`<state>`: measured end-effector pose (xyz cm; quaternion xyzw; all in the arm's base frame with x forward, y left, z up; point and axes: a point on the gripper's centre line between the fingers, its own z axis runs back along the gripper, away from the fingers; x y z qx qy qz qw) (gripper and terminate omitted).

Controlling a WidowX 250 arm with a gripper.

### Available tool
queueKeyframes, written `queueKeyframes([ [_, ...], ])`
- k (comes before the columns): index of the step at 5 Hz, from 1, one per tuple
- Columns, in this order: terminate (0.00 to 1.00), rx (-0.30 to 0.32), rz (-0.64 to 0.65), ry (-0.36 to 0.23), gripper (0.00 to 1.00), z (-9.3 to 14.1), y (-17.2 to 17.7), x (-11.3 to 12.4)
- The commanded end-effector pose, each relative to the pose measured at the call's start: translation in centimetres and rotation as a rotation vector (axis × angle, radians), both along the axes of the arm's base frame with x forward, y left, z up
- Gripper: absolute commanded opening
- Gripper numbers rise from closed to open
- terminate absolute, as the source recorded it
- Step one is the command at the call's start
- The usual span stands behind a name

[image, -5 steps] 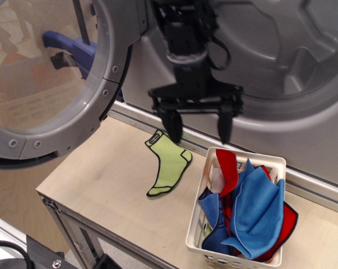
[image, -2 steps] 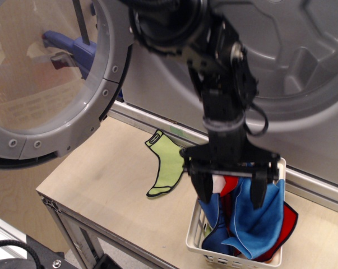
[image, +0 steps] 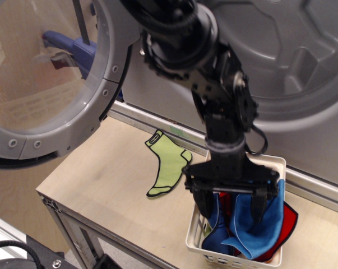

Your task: Put clothes in laundry machine

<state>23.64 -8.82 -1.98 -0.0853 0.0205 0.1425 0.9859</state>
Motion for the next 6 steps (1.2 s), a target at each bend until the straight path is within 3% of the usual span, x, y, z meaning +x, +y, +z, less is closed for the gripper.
queueKeyframes([
  [1,0.0,0.008,0.027,-0.042,1.0,-2.6,-0.4,0.4],
  [2,0.0,0.022,0.03,-0.046,1.0,-3.0,-0.2,0.6],
  [3,0.0,0.029,0.034,-0.05,0.0,-2.8,0.3,0.9],
  [4,0.0,0.045,0.044,-0.067,0.0,-1.3,0.7,1.5],
  [6,0.0,0.074,0.095,-0.176,0.0,4.5,1.3,2.8],
])
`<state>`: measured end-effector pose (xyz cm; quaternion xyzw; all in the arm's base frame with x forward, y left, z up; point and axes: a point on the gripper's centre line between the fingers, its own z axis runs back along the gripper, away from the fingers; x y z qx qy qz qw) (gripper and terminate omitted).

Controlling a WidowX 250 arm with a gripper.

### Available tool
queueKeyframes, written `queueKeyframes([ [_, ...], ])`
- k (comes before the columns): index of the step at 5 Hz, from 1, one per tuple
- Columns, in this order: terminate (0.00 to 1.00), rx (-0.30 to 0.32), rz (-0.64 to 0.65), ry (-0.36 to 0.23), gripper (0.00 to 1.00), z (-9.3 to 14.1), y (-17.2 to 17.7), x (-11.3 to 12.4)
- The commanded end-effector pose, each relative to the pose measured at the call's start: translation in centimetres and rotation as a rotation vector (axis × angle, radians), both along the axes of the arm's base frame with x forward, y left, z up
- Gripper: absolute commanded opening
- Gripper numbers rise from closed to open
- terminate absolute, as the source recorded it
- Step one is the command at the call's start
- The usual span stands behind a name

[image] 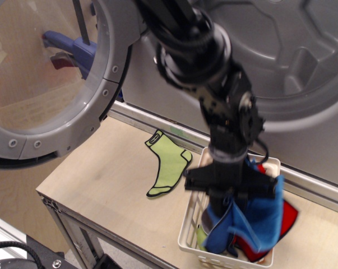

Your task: Put clothes in laundry machine

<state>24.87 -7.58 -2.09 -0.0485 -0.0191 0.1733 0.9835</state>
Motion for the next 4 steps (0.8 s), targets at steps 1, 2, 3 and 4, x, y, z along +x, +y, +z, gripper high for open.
queueKeyframes([
  [1,0.0,-0.018,0.046,-0.246,0.0,8.0,0.1,2.3],
  [2,0.0,-0.041,0.05,-0.378,0.0,11.4,0.5,3.0],
  [3,0.0,-0.033,0.058,-0.53,0.0,13.9,0.9,4.2],
  [4,0.0,-0.004,0.112,-0.637,0.0,15.3,2.0,6.9],
])
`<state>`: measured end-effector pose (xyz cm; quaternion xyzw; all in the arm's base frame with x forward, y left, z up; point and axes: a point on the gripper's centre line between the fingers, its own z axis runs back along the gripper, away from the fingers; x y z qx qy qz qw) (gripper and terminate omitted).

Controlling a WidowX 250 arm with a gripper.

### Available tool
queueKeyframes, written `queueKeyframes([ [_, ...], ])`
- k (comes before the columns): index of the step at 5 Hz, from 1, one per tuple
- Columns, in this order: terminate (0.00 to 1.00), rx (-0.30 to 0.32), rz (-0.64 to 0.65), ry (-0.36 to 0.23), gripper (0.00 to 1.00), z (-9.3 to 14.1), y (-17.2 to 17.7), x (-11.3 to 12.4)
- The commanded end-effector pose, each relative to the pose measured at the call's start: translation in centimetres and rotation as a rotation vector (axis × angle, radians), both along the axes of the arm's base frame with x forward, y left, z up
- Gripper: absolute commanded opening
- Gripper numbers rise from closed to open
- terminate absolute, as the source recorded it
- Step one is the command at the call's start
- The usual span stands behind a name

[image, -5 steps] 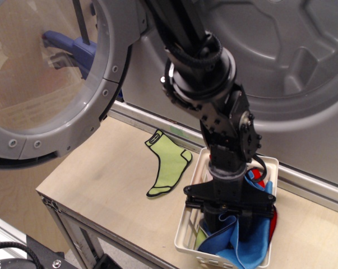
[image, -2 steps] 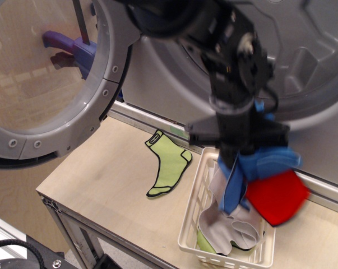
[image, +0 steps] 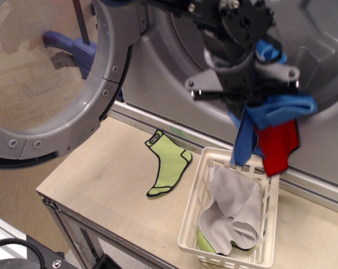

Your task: Put clothes in laundry machine

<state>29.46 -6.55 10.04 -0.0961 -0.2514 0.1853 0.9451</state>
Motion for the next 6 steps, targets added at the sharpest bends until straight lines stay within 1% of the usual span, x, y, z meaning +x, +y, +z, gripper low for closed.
queueKeyframes([
  [1,0.0,0.01,0.118,-0.194,0.0,3.9,2.1,5.0],
  [2,0.0,0.021,0.14,-0.201,0.0,3.4,2.4,7.1],
  [3,0.0,0.062,0.164,-0.252,0.0,2.6,2.5,9.1],
  [4,0.0,0.104,0.194,-0.278,0.0,2.0,2.7,11.0],
  [5,0.0,0.118,0.224,-0.299,0.0,1.4,3.1,12.3],
  [6,0.0,0.111,0.264,-0.28,1.0,1.3,3.7,12.8],
])
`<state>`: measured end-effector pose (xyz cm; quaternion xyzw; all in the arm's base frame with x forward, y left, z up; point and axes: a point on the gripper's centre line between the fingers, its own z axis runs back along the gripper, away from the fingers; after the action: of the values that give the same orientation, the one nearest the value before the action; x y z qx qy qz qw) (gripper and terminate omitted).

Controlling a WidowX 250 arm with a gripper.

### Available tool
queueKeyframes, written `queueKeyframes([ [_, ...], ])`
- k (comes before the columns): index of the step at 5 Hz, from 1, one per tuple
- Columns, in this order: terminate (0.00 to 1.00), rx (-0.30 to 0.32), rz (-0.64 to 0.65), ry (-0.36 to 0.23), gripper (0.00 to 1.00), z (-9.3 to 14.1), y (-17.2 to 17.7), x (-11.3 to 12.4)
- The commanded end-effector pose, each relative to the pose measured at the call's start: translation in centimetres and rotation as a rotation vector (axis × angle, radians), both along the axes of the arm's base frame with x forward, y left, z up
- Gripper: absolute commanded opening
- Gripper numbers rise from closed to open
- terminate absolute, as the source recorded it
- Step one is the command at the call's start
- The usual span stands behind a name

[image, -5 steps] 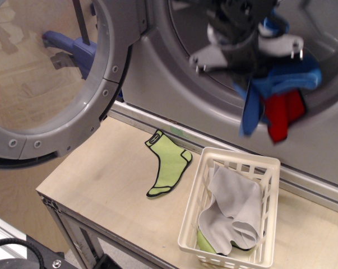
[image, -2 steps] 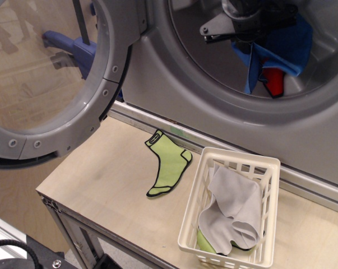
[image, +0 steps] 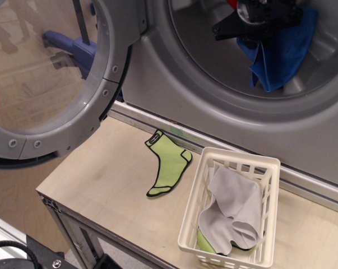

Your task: Put clothes in laundry machine

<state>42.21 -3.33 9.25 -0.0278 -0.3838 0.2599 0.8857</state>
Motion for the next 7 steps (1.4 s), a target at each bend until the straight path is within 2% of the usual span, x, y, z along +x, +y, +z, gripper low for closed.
queueKeyframes([
  [1,0.0,-0.043,-0.027,-0.011,1.0,2.0,0.0,-1.8],
  [2,0.0,-0.05,-0.067,-0.038,1.0,2.1,-0.5,-4.9],
  [3,0.0,-0.082,-0.106,-0.029,1.0,2.3,-0.5,-7.2],
  [4,0.0,-0.129,-0.176,0.003,1.0,2.7,-0.5,-10.4],
  [5,0.0,-0.175,-0.199,0.121,1.0,2.9,-0.8,-13.2],
  [6,0.0,-0.232,-0.208,0.267,1.0,3.4,-1.0,-15.1],
  [7,0.0,-0.232,-0.208,0.267,1.0,3.4,-1.0,-15.1],
])
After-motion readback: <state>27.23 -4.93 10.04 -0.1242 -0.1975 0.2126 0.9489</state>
